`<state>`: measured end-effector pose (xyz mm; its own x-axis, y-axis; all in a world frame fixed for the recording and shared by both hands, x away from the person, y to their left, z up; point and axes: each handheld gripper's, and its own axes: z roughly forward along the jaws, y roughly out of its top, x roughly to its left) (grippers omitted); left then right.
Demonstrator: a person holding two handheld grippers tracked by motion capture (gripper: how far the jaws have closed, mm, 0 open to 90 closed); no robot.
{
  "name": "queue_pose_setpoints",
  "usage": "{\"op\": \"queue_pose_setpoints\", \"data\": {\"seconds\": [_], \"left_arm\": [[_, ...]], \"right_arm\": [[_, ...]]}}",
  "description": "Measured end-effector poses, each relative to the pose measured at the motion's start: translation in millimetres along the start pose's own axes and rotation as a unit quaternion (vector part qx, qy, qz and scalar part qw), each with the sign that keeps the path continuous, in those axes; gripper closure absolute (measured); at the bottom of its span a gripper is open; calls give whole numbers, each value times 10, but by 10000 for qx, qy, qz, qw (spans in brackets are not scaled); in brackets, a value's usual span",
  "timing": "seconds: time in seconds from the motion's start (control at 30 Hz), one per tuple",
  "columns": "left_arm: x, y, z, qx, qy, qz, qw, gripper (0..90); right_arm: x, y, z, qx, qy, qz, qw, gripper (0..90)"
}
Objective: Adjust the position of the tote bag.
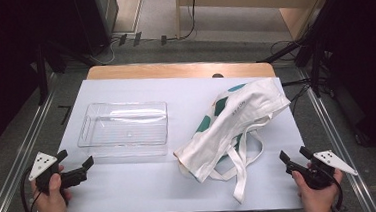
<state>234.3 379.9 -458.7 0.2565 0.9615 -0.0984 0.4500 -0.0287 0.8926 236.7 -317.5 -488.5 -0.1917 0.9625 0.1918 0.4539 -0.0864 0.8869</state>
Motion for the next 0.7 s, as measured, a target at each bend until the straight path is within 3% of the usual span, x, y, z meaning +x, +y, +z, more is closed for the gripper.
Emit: {"op": "queue_pose_setpoints", "data": {"seconds": [0.03, 0.13, 0.2, 0.3, 0.43, 0.47, 0.53, 0.6, 0.63, 0.7], "left_arm": [[-18, 6, -26, -56, 48, 76, 9999, 20], [-41, 35, -118, -194, -54, -105, 9997, 20], [-58, 57, -162, -271, -46, -90, 9996, 20], [-174, 147, -321, -479, -32, -151, 9987, 20], [-314, 175, -375, -500, -197, -53, 9985, 20], [-461, 195, -375, -541, -419, 54, 9976, 20], [-607, 224, -352, -558, -598, 206, 9964, 20], [-683, 243, -328, -574, -647, 288, 9958, 20], [-833, 293, -265, -559, -703, 376, 9953, 20], [-885, 310, -240, -550, -786, 396, 9946, 20]], "right_arm": [[9, 10, 7, 19, -124, -44, 9999, 236], [44, 39, -7, 5, -163, -144, 9998, 256], [49, 58, -19, -25, -178, -153, 9997, 260], [93, 190, -73, -187, -167, -109, 9996, 266], [161, 335, -92, -302, -92, -131, 9994, 264], [182, 382, -85, -308, -33, -152, 9994, 257], [215, 456, -69, -349, -25, -189, 9992, 253], [237, 531, -55, -370, -59, -281, 9989, 256], [242, 572, -58, -394, -46, -283, 9988, 257], [239, 615, -62, -437, 1, -326, 9985, 256]]}}
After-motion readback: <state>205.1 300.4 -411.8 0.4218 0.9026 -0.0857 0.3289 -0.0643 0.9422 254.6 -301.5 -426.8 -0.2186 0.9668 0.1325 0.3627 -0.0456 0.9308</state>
